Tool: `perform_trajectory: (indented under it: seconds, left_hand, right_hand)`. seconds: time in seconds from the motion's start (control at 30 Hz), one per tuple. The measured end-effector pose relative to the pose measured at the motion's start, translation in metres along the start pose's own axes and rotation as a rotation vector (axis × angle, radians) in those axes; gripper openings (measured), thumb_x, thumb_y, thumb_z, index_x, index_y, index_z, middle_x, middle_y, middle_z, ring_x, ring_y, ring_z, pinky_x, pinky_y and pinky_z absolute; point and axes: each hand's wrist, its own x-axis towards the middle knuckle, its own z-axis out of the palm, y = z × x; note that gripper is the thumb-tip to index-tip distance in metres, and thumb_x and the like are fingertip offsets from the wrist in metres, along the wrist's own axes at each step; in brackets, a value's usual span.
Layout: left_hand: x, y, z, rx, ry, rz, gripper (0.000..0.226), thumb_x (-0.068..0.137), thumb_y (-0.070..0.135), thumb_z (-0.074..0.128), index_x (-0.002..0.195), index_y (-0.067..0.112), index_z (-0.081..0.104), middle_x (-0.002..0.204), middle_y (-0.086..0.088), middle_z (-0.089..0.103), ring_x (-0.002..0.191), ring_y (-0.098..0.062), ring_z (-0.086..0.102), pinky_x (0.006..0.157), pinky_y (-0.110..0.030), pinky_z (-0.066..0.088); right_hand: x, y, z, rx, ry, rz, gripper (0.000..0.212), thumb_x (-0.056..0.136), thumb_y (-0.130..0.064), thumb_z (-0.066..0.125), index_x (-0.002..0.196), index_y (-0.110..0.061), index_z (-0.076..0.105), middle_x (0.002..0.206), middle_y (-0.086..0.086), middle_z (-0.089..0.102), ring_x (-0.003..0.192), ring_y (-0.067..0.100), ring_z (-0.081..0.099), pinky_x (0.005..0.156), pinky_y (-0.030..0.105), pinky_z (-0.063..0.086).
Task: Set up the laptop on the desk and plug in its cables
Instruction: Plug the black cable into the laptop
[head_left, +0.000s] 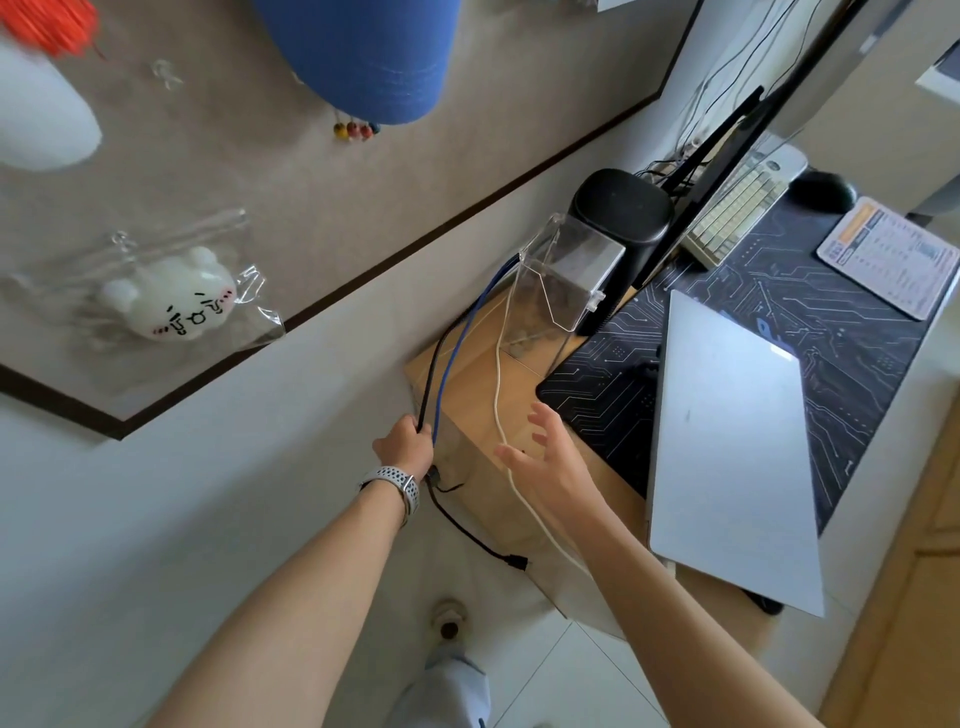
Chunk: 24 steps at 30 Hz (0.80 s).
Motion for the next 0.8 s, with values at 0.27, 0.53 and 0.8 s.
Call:
perform_trajectory:
  seconds: [0.27,0.53,0.8]
  left_hand:
    - [-0.001,-0.003,-0.006,-0.034,-0.062,0.085,0.022,0.100,0.024,0.042,0.102,0.018,0.063,0.103,-0.008,0.073,0.105,-0.036,0.061,0.091,-0.040,0.050]
    - [-0.002,-0.003,-0.008,-0.125,-0.204,0.096,0.029,0.101,0.024,0.041,0.099,0.015,0.068,0.092,-0.008,0.075,0.087,-0.020,0.065,0.064,-0.025,0.044]
    - [-0.014,-0.004,-0.009,-0.189,-0.192,0.103,0.031,0.101,0.017,0.039,0.083,0.013,0.064,0.062,-0.004,0.063,0.066,-0.021,0.066,0.067,-0.029,0.052]
  right_hand:
    - [0.005,-0.004,0.020,-0.021,-0.085,0.028,0.076,0.087,-0.026,0.069,0.149,-0.020,0.025,0.145,-0.001,0.042,0.126,0.014,0.044,0.100,0.028,0.041]
    - [0.011,-0.002,0.032,-0.087,-0.173,0.071,0.064,0.089,-0.014,0.064,0.145,-0.014,0.035,0.140,0.005,0.047,0.124,0.020,0.050,0.090,0.024,0.044]
    - [0.011,0.005,0.051,-0.203,-0.265,0.041,0.053,0.087,-0.005,0.059,0.139,-0.010,0.046,0.134,0.007,0.057,0.123,0.023,0.055,0.100,0.031,0.045]
